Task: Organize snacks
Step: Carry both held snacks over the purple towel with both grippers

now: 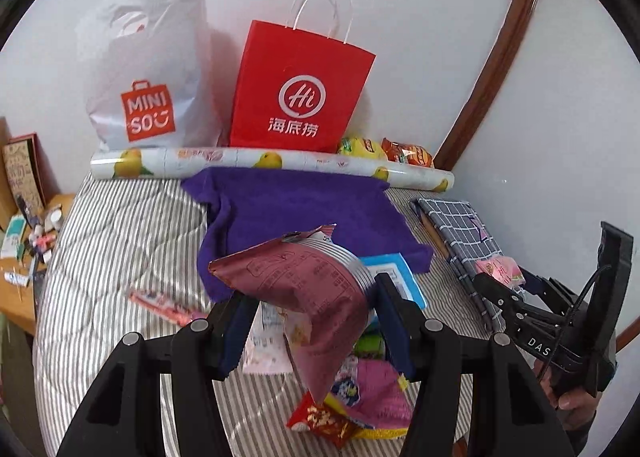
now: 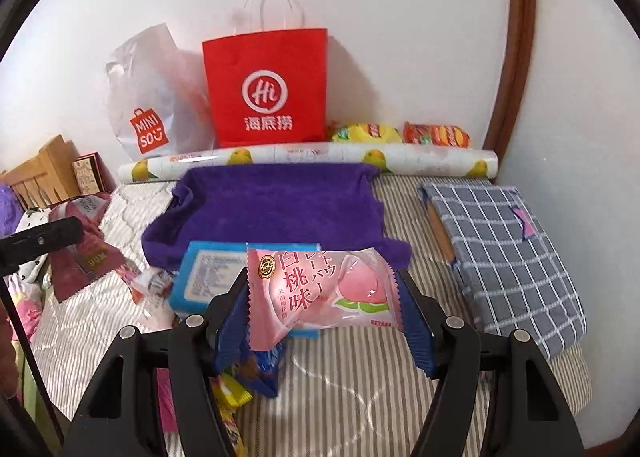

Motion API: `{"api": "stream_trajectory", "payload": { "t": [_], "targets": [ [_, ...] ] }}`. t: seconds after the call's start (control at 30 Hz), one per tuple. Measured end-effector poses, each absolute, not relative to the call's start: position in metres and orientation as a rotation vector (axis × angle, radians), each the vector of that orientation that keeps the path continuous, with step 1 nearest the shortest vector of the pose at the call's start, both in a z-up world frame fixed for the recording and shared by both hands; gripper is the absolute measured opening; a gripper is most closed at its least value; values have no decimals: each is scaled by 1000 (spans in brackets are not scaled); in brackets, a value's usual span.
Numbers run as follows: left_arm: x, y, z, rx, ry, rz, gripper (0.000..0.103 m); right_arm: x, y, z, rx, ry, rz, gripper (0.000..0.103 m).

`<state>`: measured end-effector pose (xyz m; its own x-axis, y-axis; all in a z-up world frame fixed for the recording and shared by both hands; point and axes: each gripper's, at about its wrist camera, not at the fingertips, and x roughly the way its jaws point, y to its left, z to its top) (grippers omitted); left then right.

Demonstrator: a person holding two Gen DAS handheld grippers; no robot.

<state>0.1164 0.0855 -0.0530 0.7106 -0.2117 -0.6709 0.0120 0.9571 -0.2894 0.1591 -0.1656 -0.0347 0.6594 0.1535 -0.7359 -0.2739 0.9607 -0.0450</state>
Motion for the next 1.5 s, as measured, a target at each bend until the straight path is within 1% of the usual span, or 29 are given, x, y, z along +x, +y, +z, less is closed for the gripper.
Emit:
{"api": "stream_trajectory", "payload": {
  "t": [0.43,0.7,1.27,1.5],
  "targets": [
    [178,89,-36,-241,778,-94,56,216,-139,-6,-132,746,286,68],
    [219,97,-29,-230,758,-91,56,264,-133,-4,-111,720,275,68],
    [312,120,-68,-245,809,-86,56,368,-103,-46,-125,758,296,68],
    [333,128,-100,-245,872,-74,56,382,-102,-89,-113,809,321,68]
  ]
}}
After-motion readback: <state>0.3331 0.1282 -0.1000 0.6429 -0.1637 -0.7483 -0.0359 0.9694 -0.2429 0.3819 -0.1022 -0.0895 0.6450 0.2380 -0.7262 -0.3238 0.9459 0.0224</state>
